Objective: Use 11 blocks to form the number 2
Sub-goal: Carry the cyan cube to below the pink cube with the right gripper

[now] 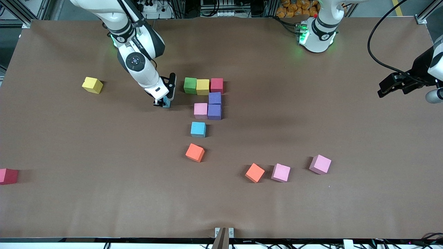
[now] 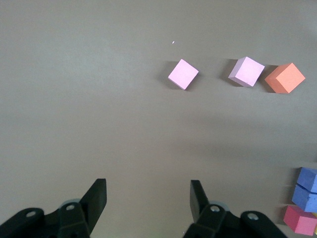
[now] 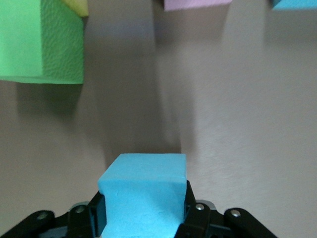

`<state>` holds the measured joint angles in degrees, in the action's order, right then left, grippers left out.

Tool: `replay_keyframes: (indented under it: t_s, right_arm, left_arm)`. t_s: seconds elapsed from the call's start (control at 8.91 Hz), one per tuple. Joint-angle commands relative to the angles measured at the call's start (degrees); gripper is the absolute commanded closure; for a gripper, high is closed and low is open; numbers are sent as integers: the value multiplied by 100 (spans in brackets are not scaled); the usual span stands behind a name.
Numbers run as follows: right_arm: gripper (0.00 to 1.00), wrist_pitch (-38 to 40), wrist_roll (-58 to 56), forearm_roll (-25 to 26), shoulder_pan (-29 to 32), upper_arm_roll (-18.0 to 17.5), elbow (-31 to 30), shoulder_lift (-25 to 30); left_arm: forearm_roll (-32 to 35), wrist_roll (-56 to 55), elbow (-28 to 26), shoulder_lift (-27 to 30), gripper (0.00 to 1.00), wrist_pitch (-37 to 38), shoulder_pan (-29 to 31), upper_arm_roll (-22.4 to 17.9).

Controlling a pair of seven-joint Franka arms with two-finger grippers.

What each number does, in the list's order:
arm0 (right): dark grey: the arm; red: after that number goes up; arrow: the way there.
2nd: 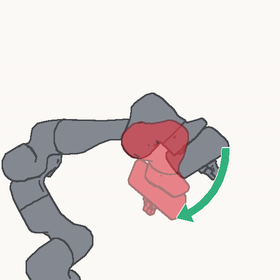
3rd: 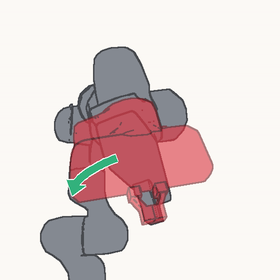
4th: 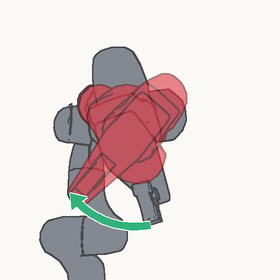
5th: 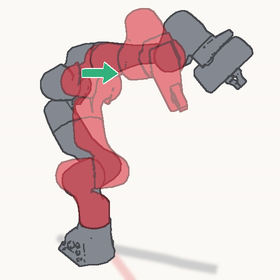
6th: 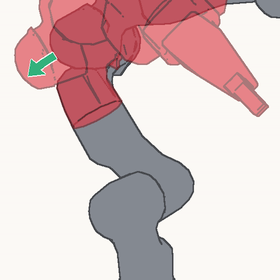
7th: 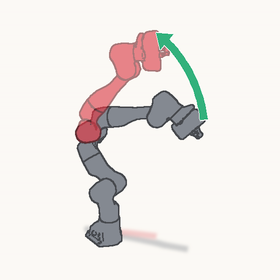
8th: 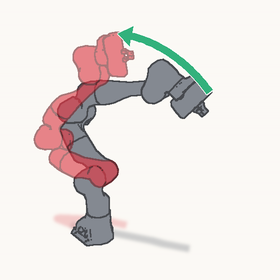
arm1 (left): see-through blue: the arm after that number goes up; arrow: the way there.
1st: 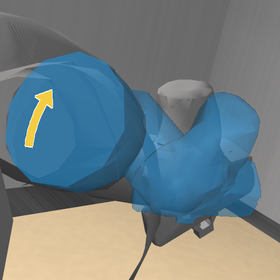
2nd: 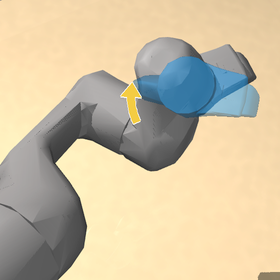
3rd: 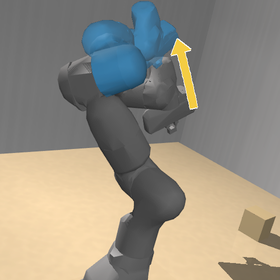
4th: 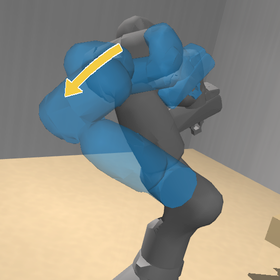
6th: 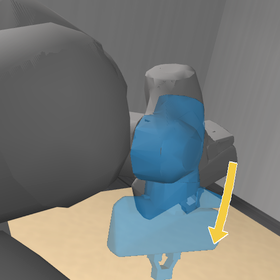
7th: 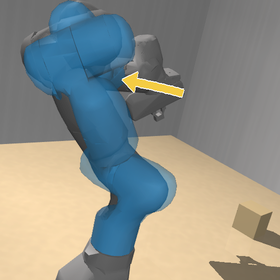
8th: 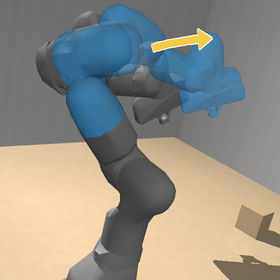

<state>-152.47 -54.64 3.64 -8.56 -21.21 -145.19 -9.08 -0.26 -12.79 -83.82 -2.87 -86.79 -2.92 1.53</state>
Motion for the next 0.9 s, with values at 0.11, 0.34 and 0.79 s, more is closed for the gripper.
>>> replay_keyframes:
  t_s: [0.11,0.34,0.79]
  right_arm:
    - [100,42,-232,225,127,-67,665,-206]
    - [100,103,-143,190,144,-76,1219,-697]
    - [100,1150,770,181,-119,-172,2152,-1269]
  left_arm:
    - [-141,-75,103,-38,23,13,19,-13]
    - [-141,-75,111,-38,23,4,10,-13]
    - [-159,-84,111,-47,23,-31,-42,-4]
